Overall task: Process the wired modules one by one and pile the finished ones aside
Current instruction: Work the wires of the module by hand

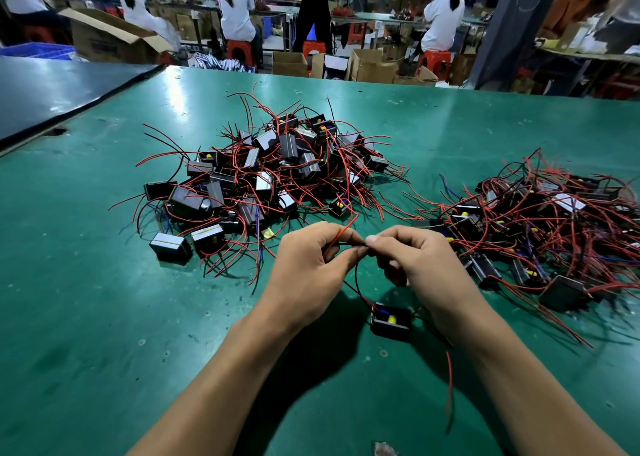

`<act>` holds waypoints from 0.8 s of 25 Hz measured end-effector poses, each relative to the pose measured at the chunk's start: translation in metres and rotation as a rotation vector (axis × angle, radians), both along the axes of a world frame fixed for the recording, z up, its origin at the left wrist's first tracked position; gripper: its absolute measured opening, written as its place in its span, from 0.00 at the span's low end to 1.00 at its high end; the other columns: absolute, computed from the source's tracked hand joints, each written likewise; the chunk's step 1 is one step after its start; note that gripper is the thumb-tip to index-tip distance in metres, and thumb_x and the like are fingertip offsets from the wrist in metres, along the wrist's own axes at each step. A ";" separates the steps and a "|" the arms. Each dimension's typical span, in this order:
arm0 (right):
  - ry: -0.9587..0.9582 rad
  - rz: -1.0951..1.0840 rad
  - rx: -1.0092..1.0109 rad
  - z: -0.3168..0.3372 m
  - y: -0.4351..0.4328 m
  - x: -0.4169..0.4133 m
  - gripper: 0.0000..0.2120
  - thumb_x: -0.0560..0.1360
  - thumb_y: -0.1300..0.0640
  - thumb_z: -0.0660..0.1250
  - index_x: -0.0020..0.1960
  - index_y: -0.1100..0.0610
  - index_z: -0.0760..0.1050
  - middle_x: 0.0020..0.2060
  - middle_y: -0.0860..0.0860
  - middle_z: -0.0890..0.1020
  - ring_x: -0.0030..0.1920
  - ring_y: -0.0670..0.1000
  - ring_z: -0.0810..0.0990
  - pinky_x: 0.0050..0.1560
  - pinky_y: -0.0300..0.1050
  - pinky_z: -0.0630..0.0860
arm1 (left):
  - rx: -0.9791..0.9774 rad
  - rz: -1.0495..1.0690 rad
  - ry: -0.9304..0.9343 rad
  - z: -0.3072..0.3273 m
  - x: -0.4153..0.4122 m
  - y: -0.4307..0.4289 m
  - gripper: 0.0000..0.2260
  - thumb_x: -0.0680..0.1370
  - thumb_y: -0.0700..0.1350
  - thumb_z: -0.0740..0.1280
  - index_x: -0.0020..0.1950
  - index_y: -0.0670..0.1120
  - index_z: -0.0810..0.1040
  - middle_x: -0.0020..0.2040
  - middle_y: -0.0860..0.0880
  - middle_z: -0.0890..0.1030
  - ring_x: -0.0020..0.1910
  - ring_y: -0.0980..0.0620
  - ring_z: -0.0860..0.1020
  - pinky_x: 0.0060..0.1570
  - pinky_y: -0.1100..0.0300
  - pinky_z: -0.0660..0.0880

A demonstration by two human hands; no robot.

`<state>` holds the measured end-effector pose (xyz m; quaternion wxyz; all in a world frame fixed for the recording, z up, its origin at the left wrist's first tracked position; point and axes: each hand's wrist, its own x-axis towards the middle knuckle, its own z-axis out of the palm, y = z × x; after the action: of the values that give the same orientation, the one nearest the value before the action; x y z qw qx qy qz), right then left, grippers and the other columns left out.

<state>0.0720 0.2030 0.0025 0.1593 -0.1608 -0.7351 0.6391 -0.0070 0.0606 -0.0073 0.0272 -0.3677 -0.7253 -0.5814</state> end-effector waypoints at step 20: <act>0.399 -0.013 0.848 -0.011 0.014 0.003 0.02 0.75 0.58 0.74 0.47 0.56 0.85 0.40 0.47 0.83 0.38 0.47 0.80 0.39 0.38 0.74 | -0.067 -0.044 -0.126 0.004 -0.001 -0.004 0.02 0.77 0.39 0.71 0.45 0.42 0.82 0.23 0.56 0.60 0.24 0.57 0.58 0.26 0.68 0.57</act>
<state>0.0749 0.2168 -0.0090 0.3534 0.0400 -0.8853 0.2996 -0.0085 0.0566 -0.0033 -0.0439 -0.3468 -0.7364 -0.5792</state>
